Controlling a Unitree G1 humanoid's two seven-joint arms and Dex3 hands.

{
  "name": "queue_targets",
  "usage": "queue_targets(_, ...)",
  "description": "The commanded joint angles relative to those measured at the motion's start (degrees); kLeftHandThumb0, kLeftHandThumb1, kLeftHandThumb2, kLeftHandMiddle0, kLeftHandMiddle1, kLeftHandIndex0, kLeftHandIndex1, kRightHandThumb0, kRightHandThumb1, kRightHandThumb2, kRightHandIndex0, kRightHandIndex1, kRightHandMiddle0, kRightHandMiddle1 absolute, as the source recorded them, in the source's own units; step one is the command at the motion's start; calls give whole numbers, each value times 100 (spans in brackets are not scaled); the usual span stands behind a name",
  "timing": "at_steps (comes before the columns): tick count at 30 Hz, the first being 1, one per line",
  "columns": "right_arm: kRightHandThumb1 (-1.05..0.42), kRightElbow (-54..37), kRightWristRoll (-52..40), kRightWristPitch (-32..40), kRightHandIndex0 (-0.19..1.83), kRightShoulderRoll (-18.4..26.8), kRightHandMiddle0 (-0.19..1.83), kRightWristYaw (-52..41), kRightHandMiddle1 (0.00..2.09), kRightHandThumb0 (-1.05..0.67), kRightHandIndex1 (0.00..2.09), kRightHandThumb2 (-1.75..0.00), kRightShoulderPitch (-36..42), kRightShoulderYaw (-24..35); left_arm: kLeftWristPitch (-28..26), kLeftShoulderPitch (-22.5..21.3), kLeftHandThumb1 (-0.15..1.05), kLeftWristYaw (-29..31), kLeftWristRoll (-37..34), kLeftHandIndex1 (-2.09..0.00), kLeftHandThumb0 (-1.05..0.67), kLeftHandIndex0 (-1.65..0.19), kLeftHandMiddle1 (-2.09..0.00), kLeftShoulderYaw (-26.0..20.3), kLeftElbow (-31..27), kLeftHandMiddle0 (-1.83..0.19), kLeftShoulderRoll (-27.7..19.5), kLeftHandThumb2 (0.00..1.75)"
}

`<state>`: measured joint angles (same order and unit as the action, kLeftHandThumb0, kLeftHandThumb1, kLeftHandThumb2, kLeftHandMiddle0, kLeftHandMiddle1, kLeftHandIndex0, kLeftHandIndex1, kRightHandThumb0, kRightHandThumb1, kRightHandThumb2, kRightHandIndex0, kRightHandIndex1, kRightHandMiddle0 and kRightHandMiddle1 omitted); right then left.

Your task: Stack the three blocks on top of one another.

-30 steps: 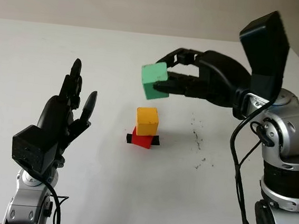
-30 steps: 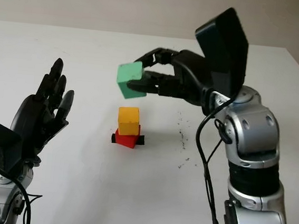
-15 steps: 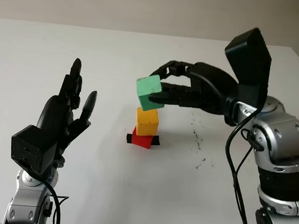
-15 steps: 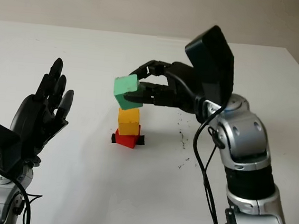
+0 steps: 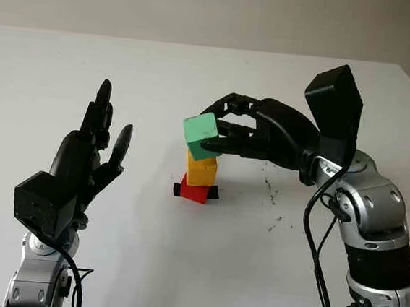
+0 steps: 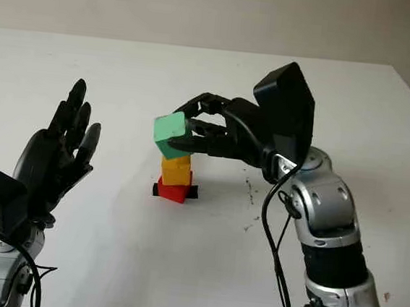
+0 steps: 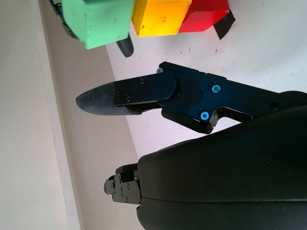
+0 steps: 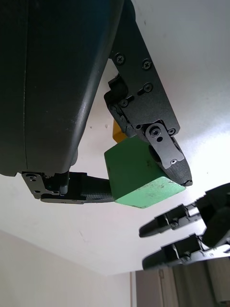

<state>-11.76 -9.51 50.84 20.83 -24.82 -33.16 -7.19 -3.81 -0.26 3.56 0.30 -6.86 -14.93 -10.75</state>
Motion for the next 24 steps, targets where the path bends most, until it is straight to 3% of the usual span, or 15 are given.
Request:
queue_targets(1,-97,-23,48,-143,26,8,25,20,163,-46,3,-5,19,-50,-25,11,105,-37,22,-6,-68,6,-6,-9,-116,6,25,52)
queue_targets(24,-97,28,457,-368,25,168,27,-79,160,-47,4,-5,148,-220,-27,32,105,19,-8,-5,-69,6,-5,-32,-125,7,-3,51)
